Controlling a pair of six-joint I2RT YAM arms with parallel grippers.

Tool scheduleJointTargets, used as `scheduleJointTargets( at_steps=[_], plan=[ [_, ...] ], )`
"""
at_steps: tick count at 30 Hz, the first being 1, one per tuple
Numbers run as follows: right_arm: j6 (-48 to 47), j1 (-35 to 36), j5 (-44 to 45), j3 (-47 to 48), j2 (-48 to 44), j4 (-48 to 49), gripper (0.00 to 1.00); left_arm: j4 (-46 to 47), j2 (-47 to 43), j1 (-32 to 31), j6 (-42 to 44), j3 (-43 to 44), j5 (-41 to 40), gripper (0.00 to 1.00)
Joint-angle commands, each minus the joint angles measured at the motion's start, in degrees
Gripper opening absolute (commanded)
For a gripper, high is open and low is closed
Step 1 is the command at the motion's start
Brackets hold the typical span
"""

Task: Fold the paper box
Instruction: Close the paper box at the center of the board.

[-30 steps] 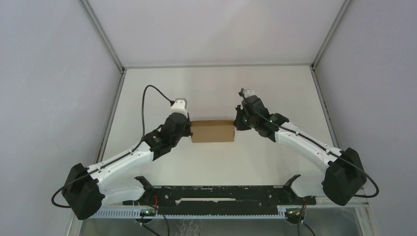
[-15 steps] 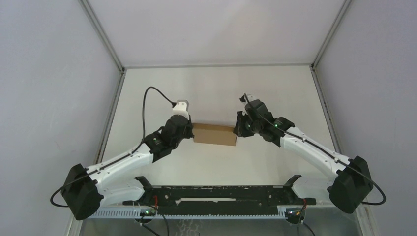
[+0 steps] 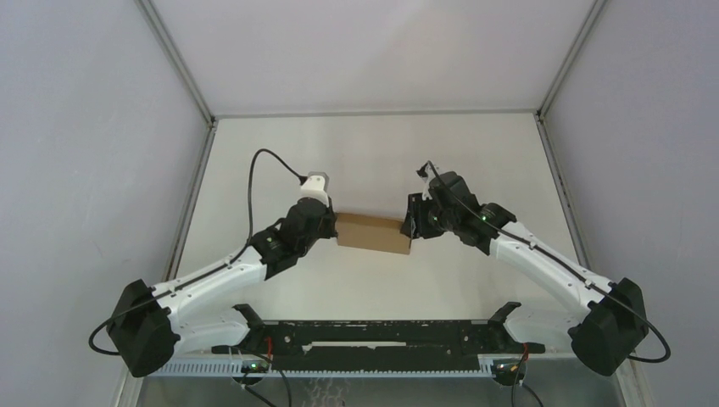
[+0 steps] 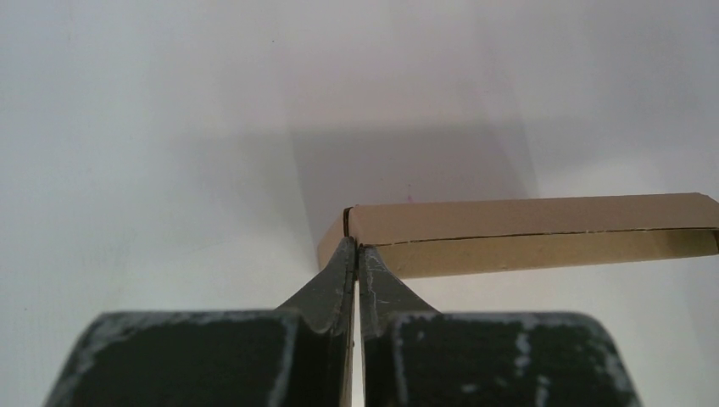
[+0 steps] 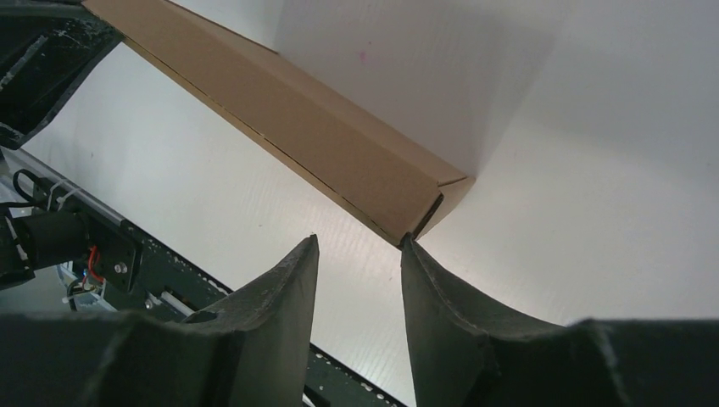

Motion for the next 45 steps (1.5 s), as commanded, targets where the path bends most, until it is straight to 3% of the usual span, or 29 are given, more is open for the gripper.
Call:
scheduleJointTargets(
  at_steps=[1, 19, 28, 45],
  plan=[
    [0.79, -0.79, -2.06, 0.22, -2.46, 1.63, 0.5, -4.65, 1.72, -1.2, -1.61, -1.08, 4.39, 0.04],
    [1.86, -3.06, -2.13, 0.22, -6.15, 2.13, 0.49, -4.83, 2.43, -1.22, -1.38, -0.13, 4.33, 0.04],
    [3.71, -3.7, -2.23, 0.23, -2.79, 5.43, 0.4, -4.18, 3.13, -1.54, -1.82, -0.34, 4.23, 0.04],
    [5.41, -4.73, -0.98, 2.57, -0.97, 7.84, 0.4, -2.61, 4.7, -1.86, -2.32, -0.9, 4.29, 0.04]
  ],
)
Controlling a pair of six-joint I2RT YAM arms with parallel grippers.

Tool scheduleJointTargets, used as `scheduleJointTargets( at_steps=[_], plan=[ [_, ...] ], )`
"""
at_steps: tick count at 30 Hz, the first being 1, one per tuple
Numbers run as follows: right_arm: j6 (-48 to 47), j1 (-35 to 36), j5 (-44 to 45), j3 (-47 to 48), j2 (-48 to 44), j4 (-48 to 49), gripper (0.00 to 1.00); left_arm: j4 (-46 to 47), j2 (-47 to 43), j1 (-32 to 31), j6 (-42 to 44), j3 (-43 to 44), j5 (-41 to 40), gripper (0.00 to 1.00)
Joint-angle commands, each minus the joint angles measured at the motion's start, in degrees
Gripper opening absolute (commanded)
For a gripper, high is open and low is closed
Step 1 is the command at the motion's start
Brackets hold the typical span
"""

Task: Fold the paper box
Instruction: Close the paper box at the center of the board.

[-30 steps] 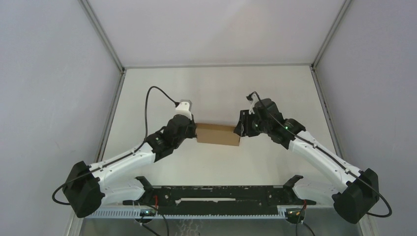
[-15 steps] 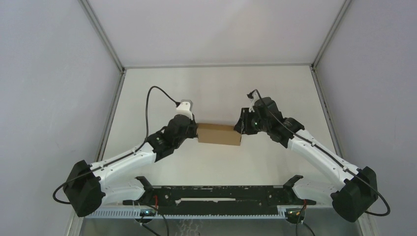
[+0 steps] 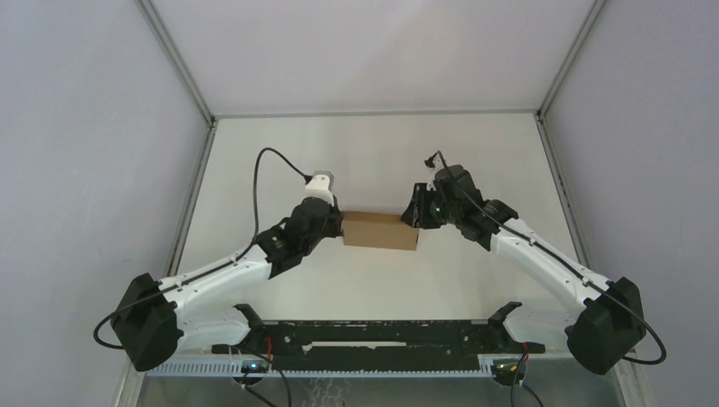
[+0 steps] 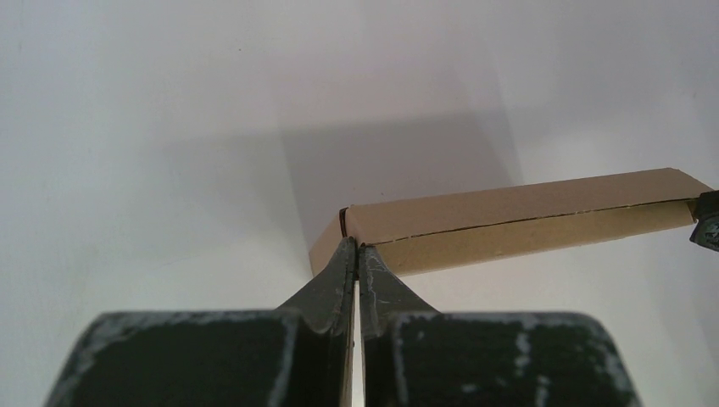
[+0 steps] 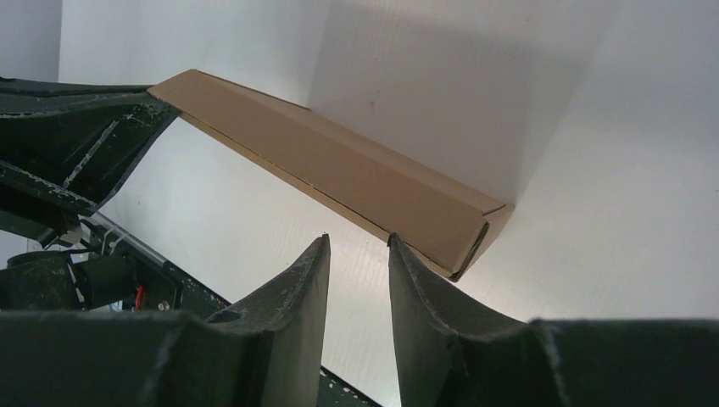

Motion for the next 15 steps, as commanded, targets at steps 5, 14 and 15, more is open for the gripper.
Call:
scheduleJointTargets(
  at_steps=[5, 14, 15],
  plan=[
    [2.11, -1.74, 1.06, 2.68, -2.28, 3.97, 0.36, -5.82, 2.78, -0.97, -1.31, -1.01, 2.69, 0.04],
    [1.94, -2.2, 0.19, 3.66, -0.28, 4.55, 0.33, -5.28, 3.58, -1.24, -1.44, -1.19, 2.34, 0.04],
    [1.86, -2.2, -0.06, 3.67, -0.02, 4.43, 0.33, -5.26, 3.59, -1.27, -1.39, -1.11, 2.34, 0.04]
  ],
)
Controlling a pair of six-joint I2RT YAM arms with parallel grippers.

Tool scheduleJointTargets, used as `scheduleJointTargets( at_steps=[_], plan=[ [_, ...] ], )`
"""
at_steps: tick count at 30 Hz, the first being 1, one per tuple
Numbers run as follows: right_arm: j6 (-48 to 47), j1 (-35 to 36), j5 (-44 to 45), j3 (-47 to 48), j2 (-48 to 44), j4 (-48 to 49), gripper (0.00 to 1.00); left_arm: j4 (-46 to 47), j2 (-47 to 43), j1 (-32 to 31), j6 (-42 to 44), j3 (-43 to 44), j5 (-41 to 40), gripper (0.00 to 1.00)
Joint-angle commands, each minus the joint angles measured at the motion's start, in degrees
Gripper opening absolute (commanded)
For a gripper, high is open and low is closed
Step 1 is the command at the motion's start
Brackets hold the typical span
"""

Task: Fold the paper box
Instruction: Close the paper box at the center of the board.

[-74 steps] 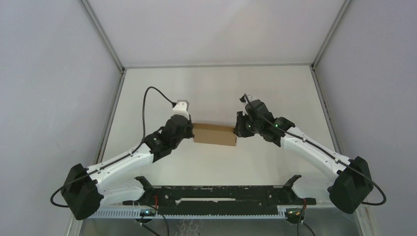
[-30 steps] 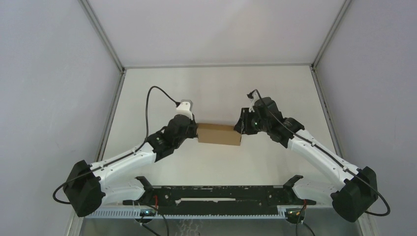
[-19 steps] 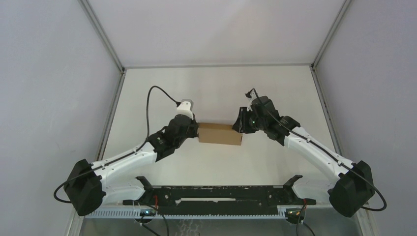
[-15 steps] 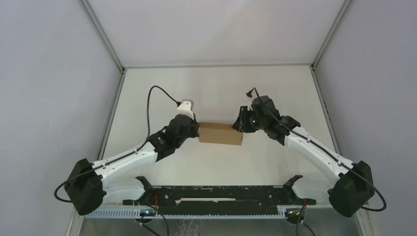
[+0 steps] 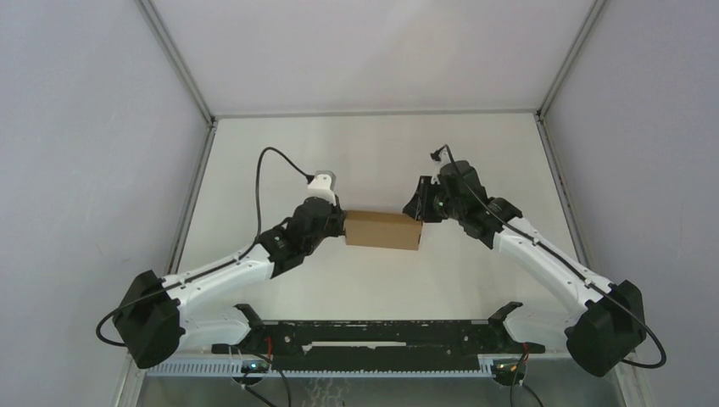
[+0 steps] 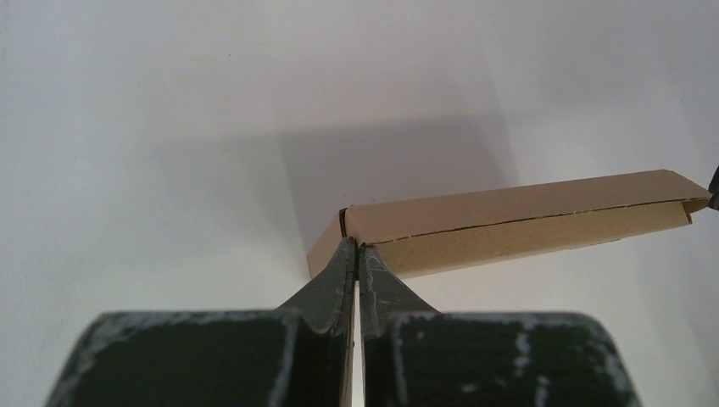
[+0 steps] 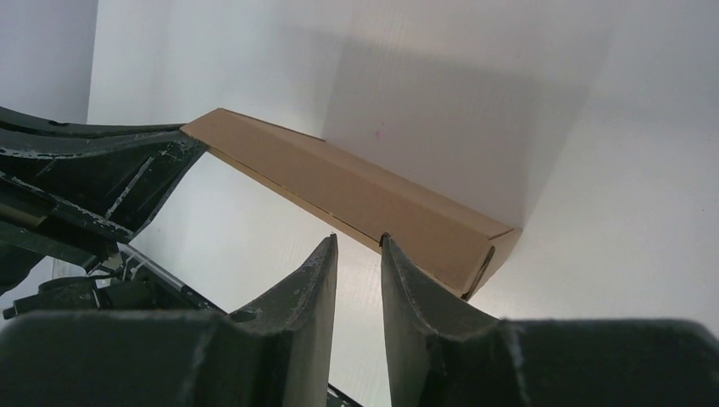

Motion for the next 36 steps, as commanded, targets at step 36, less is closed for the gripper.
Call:
scheduleJointTargets(
  at_steps=[36],
  plan=[
    [-6.13, 7.54, 5.31, -0.64, 3.32, 0.46, 0.22, -5.79, 6.58, -2.62, -2.33, -0.54, 1.19, 0.06]
  ],
)
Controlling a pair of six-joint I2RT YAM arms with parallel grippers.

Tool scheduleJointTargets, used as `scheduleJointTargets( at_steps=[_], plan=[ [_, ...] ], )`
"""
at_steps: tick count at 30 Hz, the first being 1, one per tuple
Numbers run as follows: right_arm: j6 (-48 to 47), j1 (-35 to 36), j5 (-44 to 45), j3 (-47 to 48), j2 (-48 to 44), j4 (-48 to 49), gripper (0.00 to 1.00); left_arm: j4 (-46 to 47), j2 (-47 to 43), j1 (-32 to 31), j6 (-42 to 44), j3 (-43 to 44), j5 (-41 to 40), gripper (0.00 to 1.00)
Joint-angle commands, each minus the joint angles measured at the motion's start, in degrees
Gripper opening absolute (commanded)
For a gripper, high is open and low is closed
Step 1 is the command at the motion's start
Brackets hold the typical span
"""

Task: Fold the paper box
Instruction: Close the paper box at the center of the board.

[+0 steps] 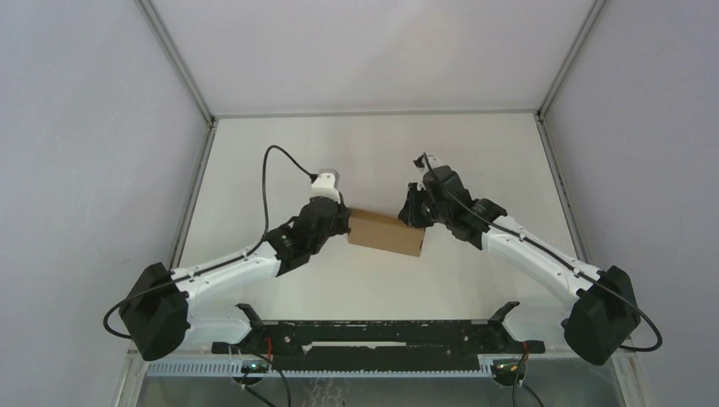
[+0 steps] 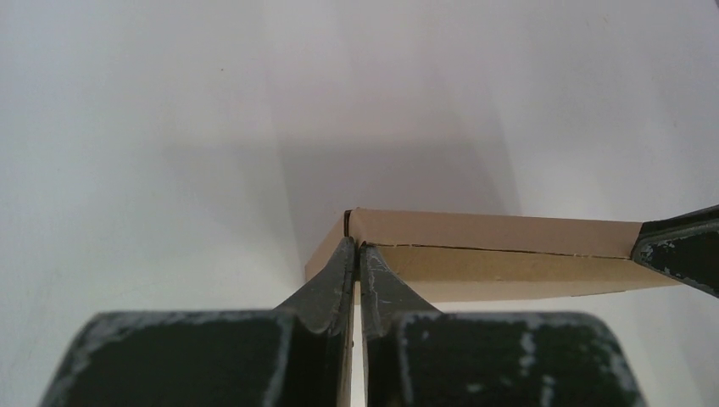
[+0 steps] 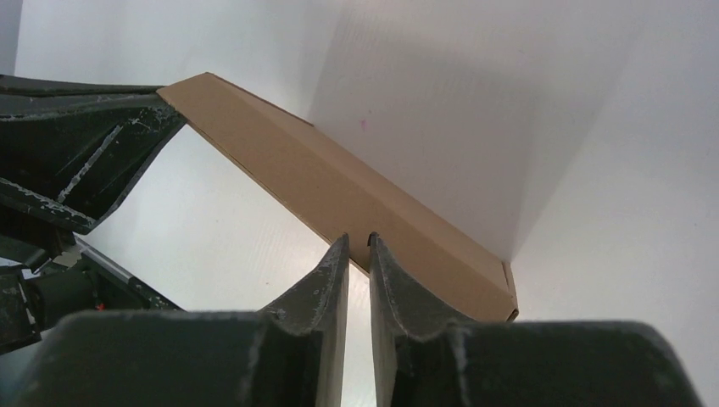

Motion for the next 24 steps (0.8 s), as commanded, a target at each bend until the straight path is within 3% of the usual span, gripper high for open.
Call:
scheduleJointTargets(
  at_steps=[1, 5, 12, 24],
  plan=[
    [-2.67, 2.24, 0.88, -1.17, -0.47, -0.4, 0.21, -9.05, 3.37, -1.47, -0.83, -1.36, 3.3, 0.06],
    [-2.73, 2.46, 1.24, -2.08, -0.77, -0.27, 0.21, -8.92, 3.17, -1.75, -1.05, -1.62, 3.06, 0.09],
    [-2.64, 2.71, 1.27, -2.34, -0.48, -0.01, 0.21, -10.28, 0.4, -1.98, -1.66, -2.15, 2.27, 0.31],
    [-2.6, 3.33, 1.62, -2.74, 0.73, 0.6, 0.21, -11.18, -0.32, -2.11, -1.54, -2.81, 2.13, 0.33]
  ],
)
